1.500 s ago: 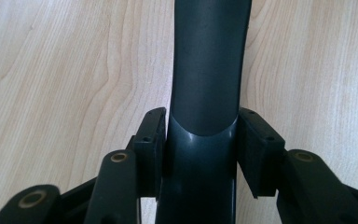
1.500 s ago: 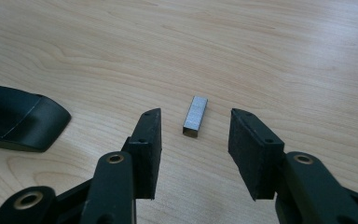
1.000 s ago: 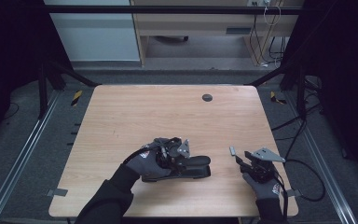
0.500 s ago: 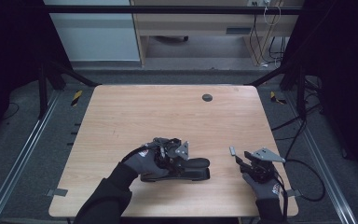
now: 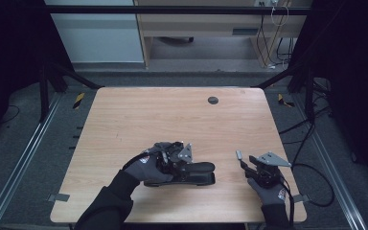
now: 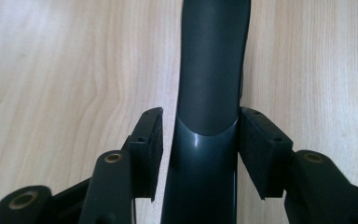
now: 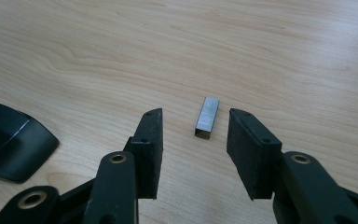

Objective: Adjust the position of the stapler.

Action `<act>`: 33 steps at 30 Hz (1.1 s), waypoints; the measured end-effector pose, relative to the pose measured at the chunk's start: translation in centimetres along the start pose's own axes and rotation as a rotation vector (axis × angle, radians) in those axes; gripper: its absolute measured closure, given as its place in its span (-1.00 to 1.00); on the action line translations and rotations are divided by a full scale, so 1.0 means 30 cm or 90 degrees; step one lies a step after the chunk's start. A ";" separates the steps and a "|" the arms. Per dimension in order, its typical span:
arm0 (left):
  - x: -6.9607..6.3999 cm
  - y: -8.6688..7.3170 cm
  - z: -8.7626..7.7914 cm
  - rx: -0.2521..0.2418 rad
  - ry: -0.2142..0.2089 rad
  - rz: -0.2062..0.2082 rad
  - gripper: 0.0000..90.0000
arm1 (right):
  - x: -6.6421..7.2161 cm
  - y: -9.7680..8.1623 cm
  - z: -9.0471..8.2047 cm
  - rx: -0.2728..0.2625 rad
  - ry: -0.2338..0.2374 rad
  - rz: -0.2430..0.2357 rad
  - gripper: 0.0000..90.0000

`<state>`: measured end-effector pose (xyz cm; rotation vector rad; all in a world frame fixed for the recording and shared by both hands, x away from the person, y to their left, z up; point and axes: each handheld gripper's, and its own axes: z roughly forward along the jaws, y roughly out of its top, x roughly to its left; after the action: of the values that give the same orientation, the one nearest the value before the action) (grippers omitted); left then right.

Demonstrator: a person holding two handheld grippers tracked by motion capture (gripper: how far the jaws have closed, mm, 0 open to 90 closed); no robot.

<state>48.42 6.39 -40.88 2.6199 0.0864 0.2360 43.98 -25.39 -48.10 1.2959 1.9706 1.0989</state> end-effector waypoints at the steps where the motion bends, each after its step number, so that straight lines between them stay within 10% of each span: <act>1: 0.000 -0.001 -0.013 -0.002 0.007 -0.001 0.09 | 0.001 0.000 0.000 -0.002 0.001 -0.002 0.26; 17: -0.073 -0.118 -0.126 -0.181 0.174 -0.193 0.02 | 0.069 0.002 -0.009 -0.028 0.038 0.004 0.66; 23: -0.140 -0.130 -0.140 -0.213 0.282 -0.218 0.03 | 0.116 -0.001 -0.004 -0.032 0.063 0.002 0.83; 33: -0.221 -0.126 -0.113 -0.247 0.348 -0.245 0.00 | 0.205 -0.017 0.011 -0.026 0.107 -0.007 1.00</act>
<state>41.22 10.63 -40.83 2.0404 0.6532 0.7407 41.53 -19.76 -48.70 1.2053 2.0617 1.2719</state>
